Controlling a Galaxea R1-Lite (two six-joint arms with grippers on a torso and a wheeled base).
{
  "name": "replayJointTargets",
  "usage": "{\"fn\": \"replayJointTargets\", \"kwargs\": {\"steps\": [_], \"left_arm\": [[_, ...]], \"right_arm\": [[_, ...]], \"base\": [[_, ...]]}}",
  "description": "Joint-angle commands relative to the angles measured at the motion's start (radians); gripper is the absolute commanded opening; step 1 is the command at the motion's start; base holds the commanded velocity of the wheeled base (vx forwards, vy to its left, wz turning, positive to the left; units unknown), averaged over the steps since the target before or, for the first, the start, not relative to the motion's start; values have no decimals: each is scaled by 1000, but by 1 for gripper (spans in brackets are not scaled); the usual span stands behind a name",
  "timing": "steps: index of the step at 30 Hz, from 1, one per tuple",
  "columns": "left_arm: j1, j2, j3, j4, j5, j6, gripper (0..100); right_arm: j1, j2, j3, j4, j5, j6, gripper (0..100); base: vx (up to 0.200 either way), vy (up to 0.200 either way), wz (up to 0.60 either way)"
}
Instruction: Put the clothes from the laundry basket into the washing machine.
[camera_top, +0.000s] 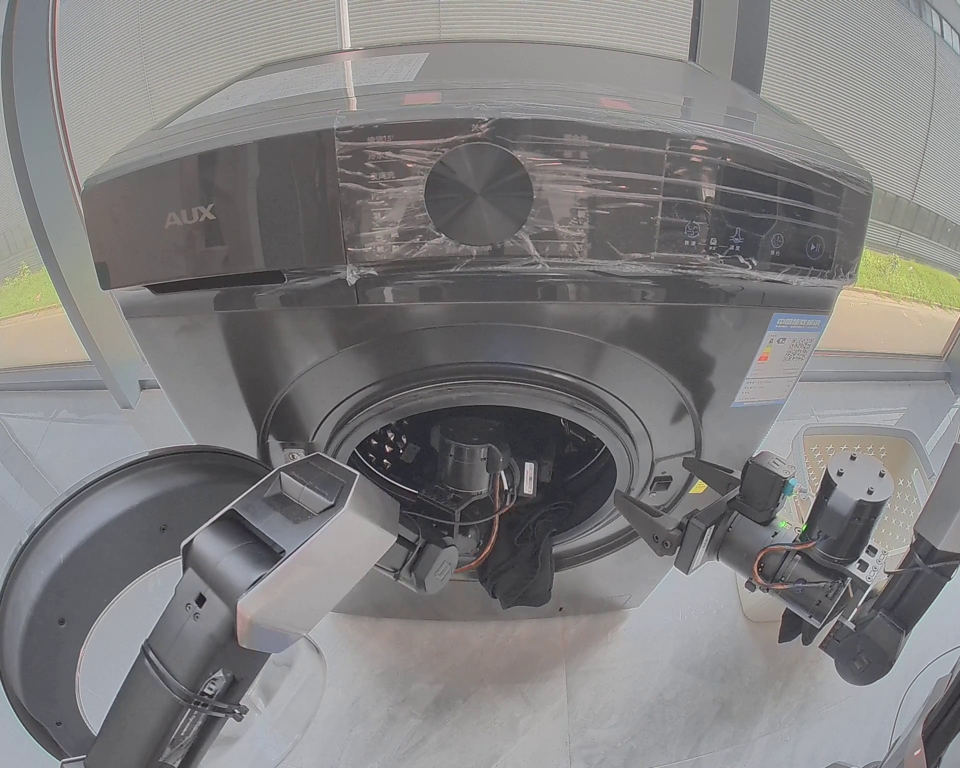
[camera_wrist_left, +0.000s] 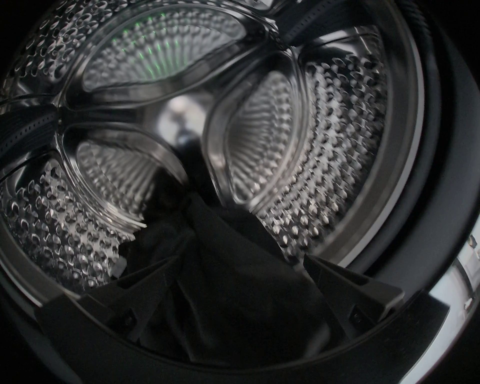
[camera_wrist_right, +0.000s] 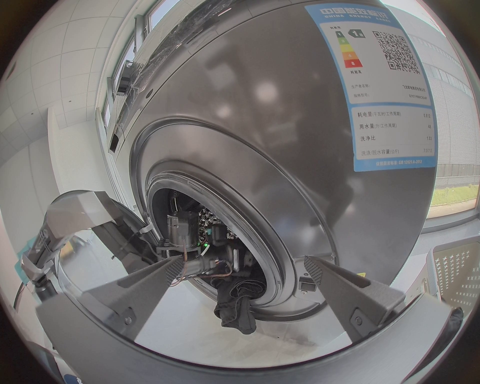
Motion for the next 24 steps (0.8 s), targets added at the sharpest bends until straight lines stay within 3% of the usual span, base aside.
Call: {"fn": "replayJointTargets", "kwargs": {"steps": [1,6,17,18,24], "left_arm": [[-42,-195,280,5,-71,-3,100],[-46,-187,348,0,-136,-3,100],[-39,-104,329,-5,-136,4,100],[-36,-95,331,-5,-134,9,0],[-31,-86,297,-6,-124,7,0]], "right_arm": [[4,3,-1,-1,0,0,100],[5,4,1,-1,0,2,100],[5,6,-4,-1,0,0,100],[5,4,-5,-1,0,2,100],[5,1,-7,-1,0,2,100]], "base": [[0,0,0],[0,0,0],[0,0,0],[0,0,0],[0,0,0]]}}
